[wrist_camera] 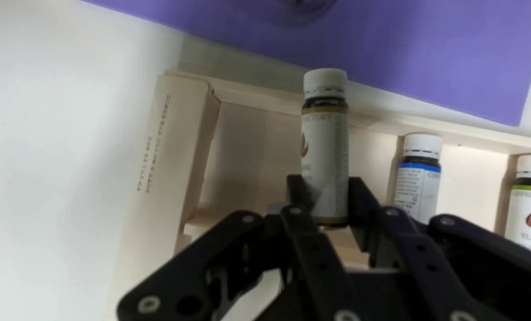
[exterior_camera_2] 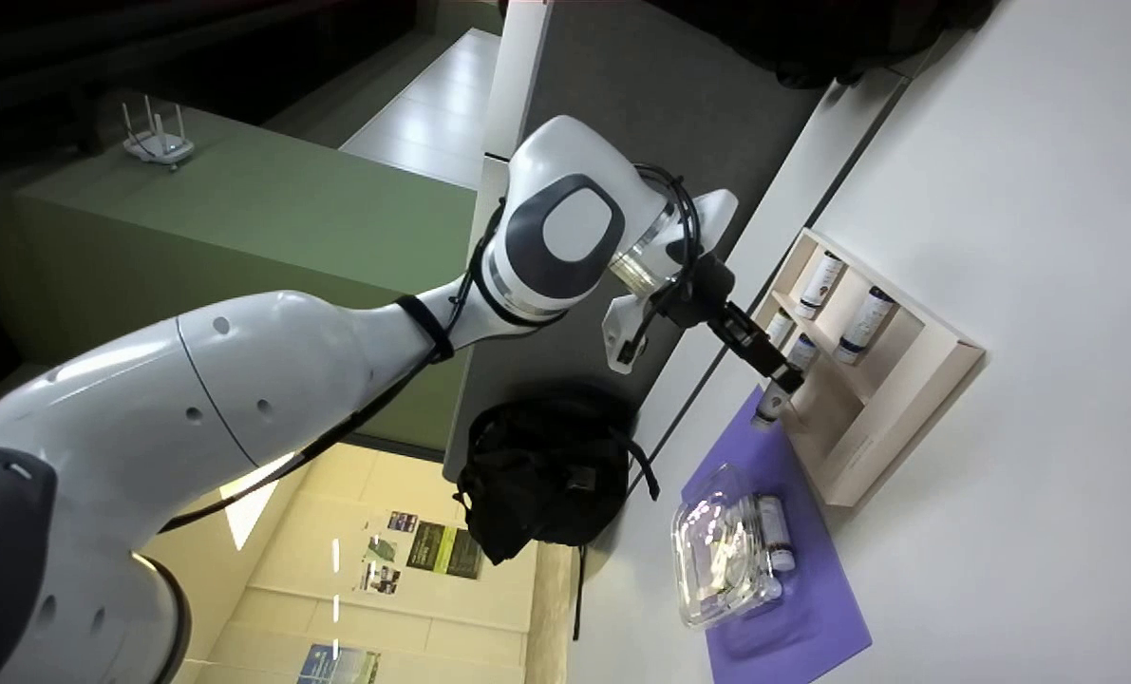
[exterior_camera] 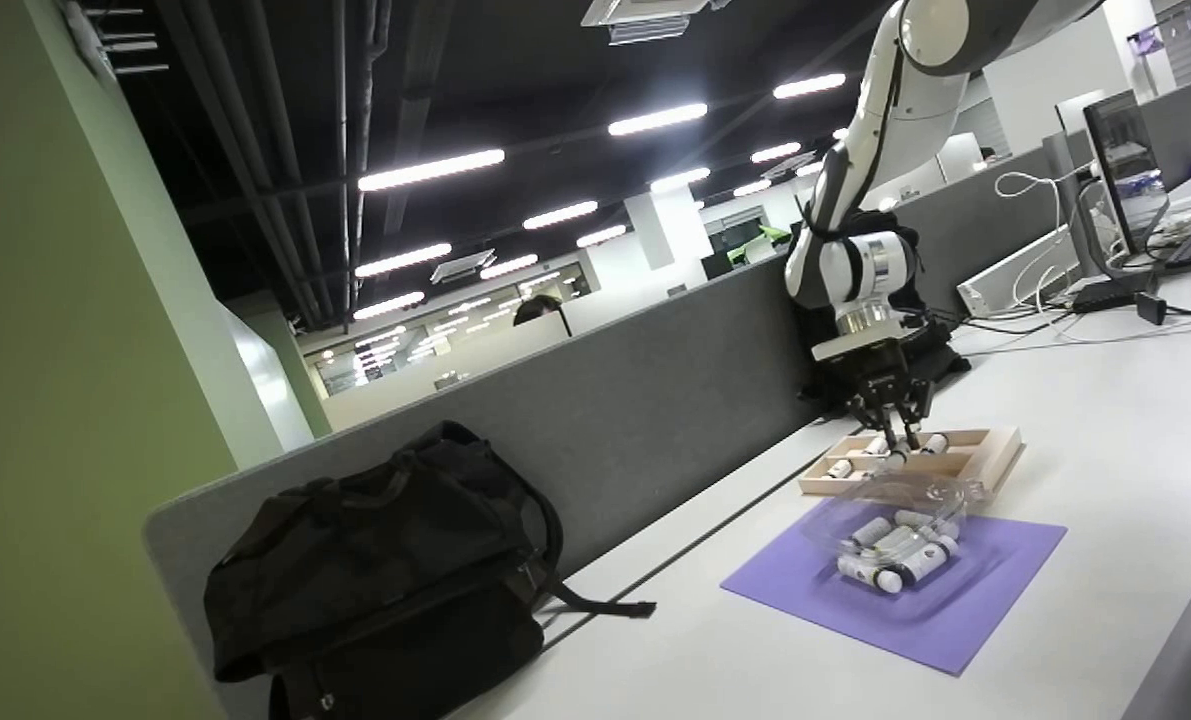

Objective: Pick up two bottles from the table and place them on the tray

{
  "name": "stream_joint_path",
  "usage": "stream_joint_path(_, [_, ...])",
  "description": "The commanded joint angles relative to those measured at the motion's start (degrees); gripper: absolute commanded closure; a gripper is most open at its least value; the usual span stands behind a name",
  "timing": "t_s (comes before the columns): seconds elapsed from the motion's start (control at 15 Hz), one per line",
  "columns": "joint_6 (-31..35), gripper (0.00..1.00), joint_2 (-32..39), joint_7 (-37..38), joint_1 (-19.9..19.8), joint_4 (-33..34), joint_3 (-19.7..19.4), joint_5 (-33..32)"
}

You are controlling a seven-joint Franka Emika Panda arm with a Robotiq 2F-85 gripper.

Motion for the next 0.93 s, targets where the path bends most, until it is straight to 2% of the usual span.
stream_joint_path(0.0, [0.77, 0.88, -0.03, 1.32, -0.43, -1.49, 0.04, 3.31])
stream_joint_path(0.87, [2.18, 0.88, 1.28, 1.76, -1.93, -1.90, -1.25, 6.22])
